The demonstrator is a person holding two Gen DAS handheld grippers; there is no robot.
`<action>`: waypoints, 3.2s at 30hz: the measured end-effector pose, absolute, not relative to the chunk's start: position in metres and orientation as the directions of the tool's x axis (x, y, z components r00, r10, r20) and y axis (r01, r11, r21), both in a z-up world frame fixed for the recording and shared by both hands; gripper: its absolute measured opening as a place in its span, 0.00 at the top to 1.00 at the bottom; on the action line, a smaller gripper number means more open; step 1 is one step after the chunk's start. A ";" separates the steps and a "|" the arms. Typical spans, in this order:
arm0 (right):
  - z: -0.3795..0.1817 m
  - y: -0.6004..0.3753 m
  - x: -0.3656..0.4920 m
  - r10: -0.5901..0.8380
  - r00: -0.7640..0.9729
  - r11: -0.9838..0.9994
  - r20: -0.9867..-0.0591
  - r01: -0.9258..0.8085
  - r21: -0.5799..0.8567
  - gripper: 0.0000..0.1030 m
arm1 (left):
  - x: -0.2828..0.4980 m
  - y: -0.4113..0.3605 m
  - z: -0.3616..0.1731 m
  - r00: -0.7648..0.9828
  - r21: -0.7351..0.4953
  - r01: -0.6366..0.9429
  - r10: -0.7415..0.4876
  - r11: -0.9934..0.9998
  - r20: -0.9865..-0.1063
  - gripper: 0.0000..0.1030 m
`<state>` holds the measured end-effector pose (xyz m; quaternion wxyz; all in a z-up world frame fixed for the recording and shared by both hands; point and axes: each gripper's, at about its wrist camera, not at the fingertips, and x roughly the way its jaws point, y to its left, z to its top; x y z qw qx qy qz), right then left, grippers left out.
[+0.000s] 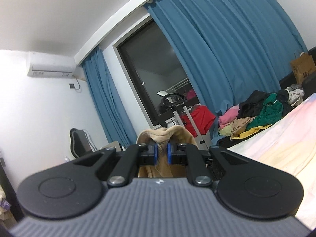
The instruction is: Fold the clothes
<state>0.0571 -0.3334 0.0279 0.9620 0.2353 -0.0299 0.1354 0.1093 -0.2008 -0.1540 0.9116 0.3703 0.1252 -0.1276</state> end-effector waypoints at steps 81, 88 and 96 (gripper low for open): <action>-0.035 -0.236 0.127 0.304 0.772 0.948 -0.558 -0.186 0.259 0.82 | 0.016 0.070 0.016 0.914 -0.102 0.240 -0.260 0.965 -0.311 0.91; -0.037 -0.225 0.097 0.262 0.732 0.964 -0.629 -0.231 0.132 0.23 | 0.023 0.069 0.014 0.885 -0.099 0.301 -0.316 0.949 -0.343 0.90; -0.036 -0.150 0.057 0.260 0.820 0.817 -0.509 -0.468 -0.337 0.23 | 0.034 0.081 0.015 0.890 -0.201 0.264 -0.318 0.943 -0.326 0.90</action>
